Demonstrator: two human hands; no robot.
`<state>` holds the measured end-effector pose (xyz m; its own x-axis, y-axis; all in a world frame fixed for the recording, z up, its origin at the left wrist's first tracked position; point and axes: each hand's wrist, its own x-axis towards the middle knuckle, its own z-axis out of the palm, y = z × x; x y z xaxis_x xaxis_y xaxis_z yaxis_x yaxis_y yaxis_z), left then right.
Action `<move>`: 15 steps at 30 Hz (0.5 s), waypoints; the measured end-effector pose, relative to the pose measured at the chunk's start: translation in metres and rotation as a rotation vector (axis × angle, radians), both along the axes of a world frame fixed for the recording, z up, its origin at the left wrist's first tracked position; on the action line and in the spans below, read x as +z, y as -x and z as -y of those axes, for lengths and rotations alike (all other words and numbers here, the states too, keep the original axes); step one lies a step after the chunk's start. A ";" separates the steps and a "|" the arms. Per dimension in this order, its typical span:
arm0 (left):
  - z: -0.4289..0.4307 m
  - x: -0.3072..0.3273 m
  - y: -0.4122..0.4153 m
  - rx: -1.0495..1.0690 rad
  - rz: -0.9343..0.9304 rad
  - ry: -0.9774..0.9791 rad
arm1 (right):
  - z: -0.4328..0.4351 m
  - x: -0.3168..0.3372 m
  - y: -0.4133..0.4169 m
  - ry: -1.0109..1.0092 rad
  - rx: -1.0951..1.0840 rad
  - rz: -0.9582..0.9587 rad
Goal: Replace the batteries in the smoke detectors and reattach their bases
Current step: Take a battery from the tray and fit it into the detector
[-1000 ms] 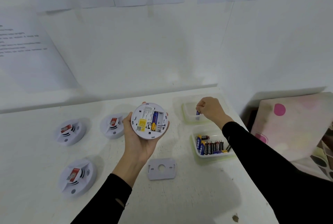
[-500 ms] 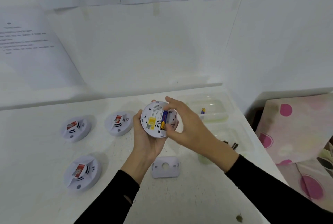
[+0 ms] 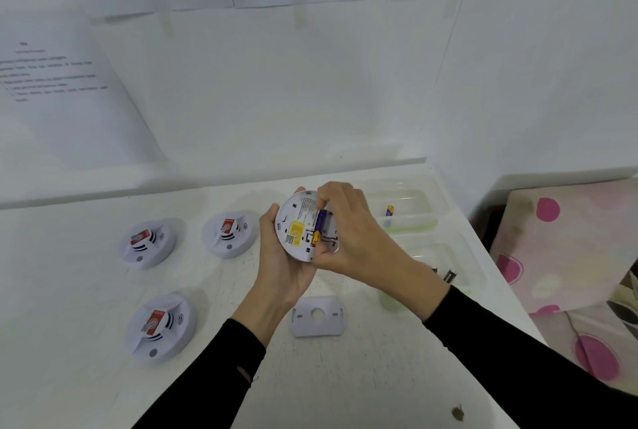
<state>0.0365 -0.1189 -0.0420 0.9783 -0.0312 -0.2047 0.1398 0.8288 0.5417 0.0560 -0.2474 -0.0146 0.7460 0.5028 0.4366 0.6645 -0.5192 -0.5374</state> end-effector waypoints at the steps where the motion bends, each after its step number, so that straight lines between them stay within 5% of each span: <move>1: 0.001 0.000 0.000 -0.001 0.002 0.005 | -0.001 -0.001 0.000 0.004 -0.005 0.014; 7: 0.000 -0.001 0.001 -0.075 -0.016 0.009 | 0.008 0.004 -0.005 -0.115 -0.021 -0.068; 15: 0.008 -0.001 -0.003 -0.014 -0.004 -0.027 | 0.011 0.002 -0.007 0.046 0.045 -0.005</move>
<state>0.0395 -0.1267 -0.0425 0.9769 -0.0396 -0.2100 0.1540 0.8116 0.5635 0.0628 -0.2583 -0.0127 0.7239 0.5555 0.4090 0.6855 -0.5127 -0.5170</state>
